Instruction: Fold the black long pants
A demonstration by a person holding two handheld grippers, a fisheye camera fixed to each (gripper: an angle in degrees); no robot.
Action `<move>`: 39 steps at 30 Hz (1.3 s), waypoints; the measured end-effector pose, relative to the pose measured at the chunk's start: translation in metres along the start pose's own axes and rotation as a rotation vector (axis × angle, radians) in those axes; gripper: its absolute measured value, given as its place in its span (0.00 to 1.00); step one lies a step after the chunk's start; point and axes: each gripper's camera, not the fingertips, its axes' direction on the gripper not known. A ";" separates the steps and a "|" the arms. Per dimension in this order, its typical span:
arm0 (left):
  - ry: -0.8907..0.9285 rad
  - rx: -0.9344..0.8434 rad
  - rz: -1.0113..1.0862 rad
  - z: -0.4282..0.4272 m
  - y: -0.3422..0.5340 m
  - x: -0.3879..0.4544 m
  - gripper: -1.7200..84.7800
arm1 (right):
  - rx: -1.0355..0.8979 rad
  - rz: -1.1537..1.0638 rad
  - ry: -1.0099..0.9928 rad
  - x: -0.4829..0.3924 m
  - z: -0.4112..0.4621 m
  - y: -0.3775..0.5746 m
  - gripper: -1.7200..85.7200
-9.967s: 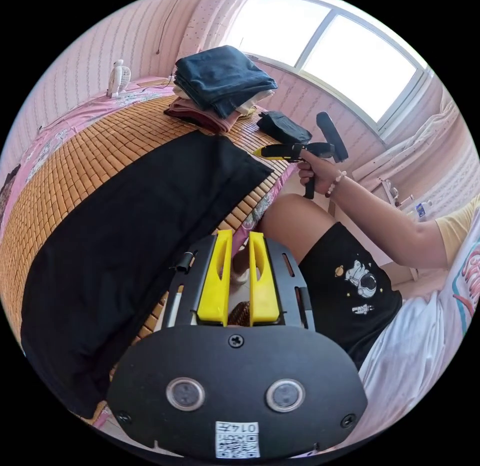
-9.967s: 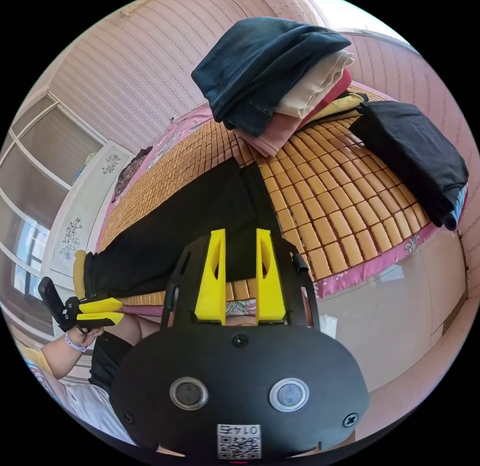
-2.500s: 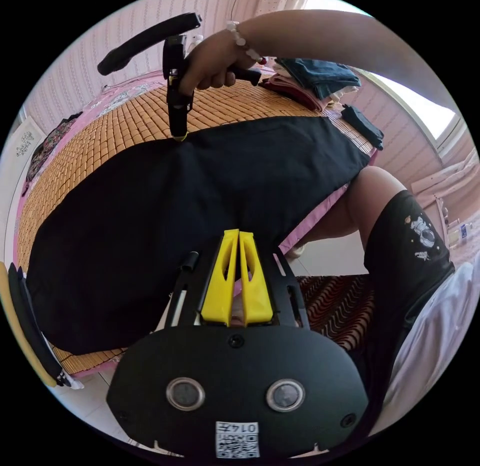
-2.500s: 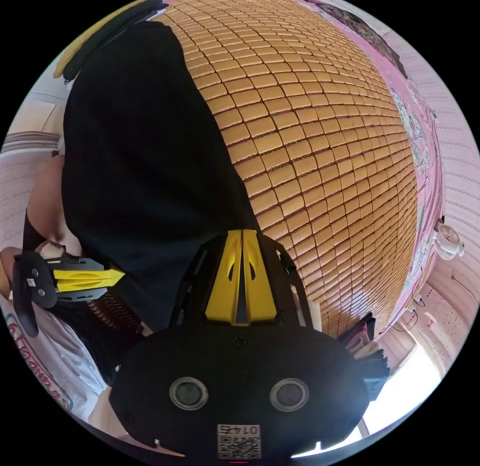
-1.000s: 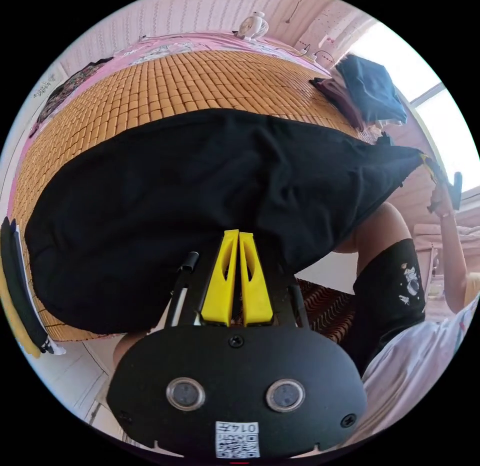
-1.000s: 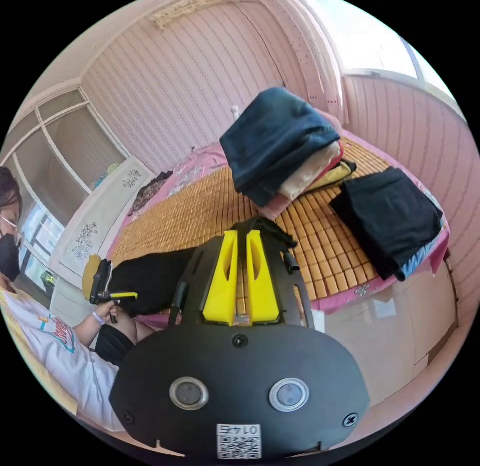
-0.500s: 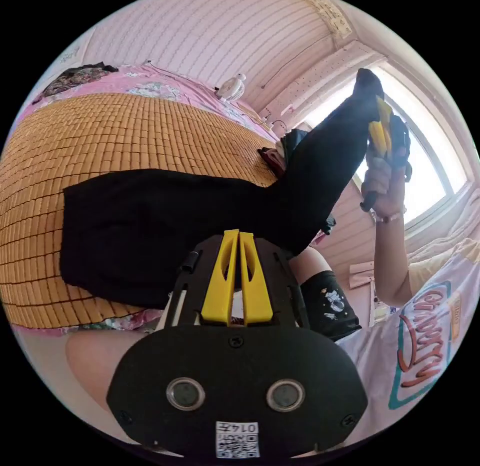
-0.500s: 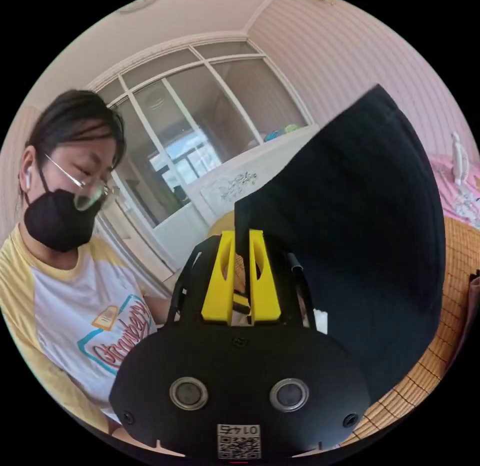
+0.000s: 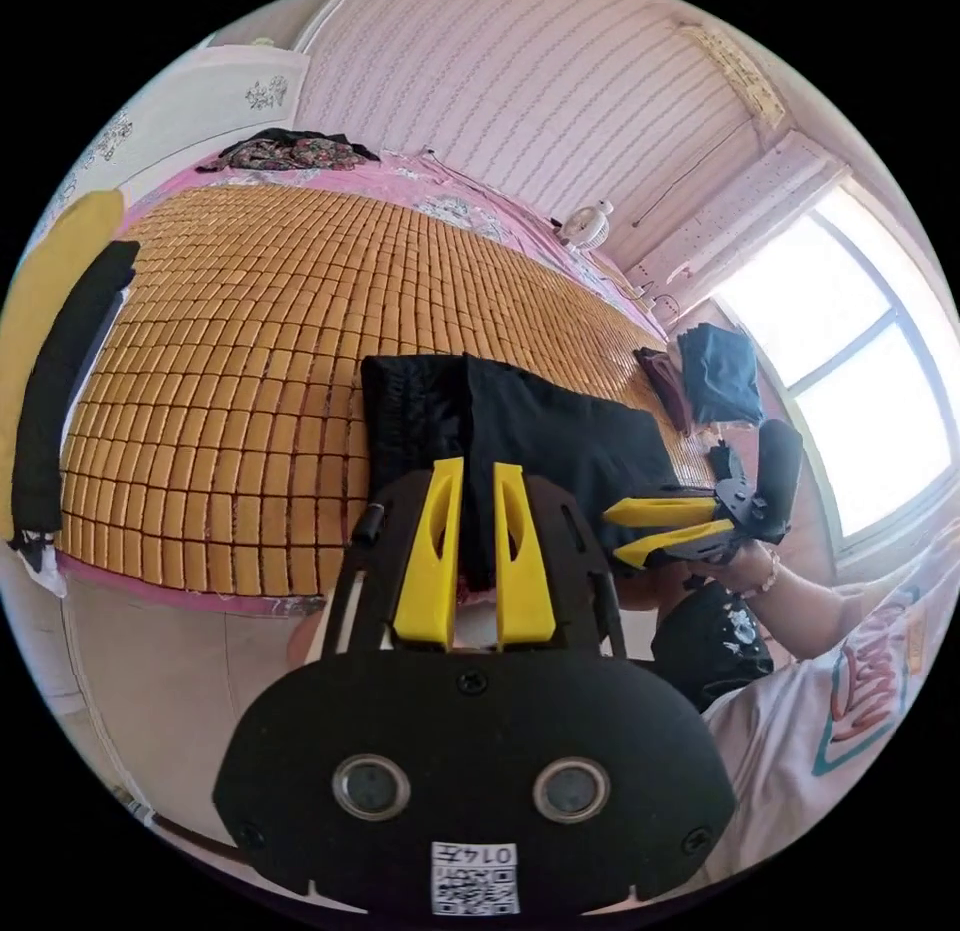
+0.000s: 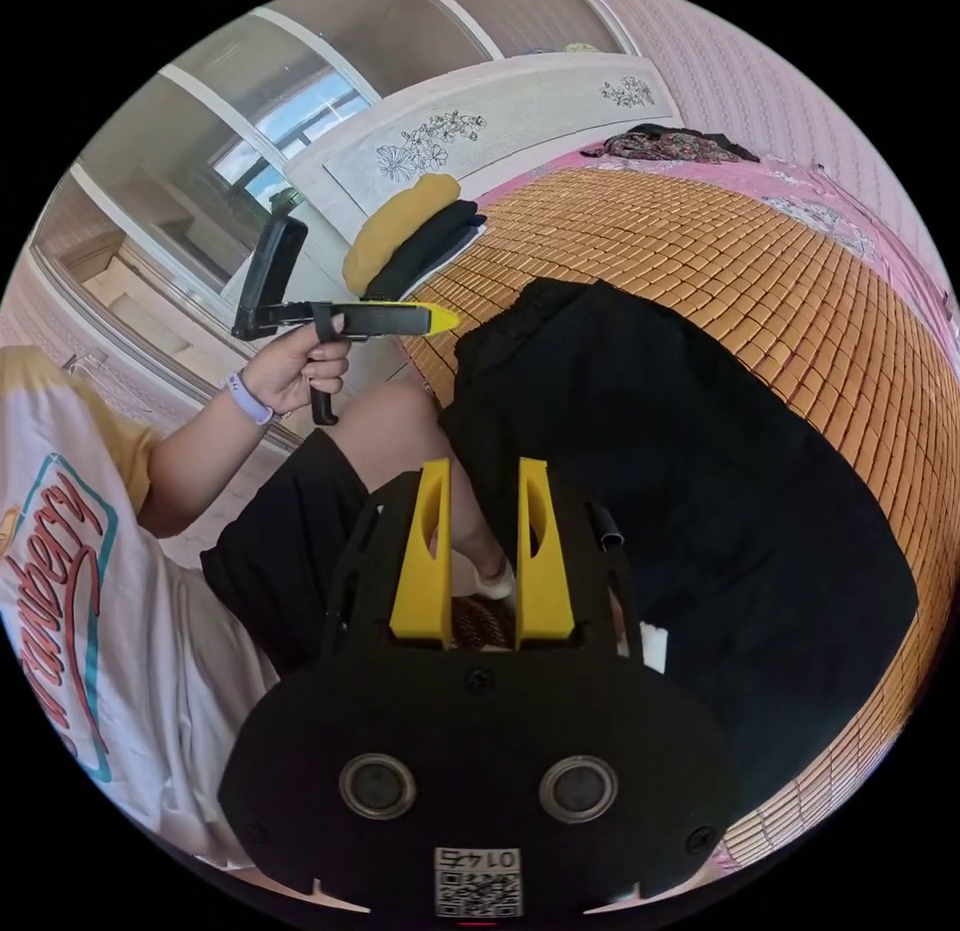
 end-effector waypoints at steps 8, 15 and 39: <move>-0.144 -0.173 0.078 0.058 -0.027 0.031 0.15 | 0.054 0.060 -0.008 0.012 0.013 -0.012 0.13; -0.190 -0.159 0.150 0.053 -0.014 0.056 0.02 | 0.053 0.148 0.001 0.039 0.010 0.008 0.12; -0.166 -0.277 0.059 0.034 -0.031 0.026 0.01 | 0.117 0.356 0.140 0.089 -0.006 0.051 0.15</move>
